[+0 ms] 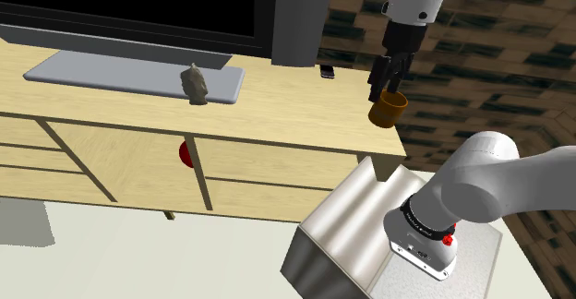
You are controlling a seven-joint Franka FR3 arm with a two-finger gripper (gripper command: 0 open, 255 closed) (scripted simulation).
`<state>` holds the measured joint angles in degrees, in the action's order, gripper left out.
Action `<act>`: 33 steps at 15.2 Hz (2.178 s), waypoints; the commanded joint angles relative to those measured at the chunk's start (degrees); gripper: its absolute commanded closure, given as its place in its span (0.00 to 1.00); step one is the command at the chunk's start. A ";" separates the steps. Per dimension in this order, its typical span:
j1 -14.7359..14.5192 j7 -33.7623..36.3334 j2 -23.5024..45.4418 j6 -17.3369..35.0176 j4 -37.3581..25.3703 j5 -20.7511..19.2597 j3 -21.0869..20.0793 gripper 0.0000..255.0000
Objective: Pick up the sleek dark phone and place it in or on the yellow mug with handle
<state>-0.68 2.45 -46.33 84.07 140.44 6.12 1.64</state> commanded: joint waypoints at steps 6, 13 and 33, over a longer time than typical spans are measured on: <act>2.17 0.47 8.81 8.38 -1.48 -1.35 1.50 0.00; 4.75 1.33 21.90 18.27 -6.24 -2.48 3.93 0.00; 11.80 2.52 59.64 31.61 -34.66 1.61 11.18 0.00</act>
<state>10.87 4.55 11.45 115.31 107.51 7.30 12.67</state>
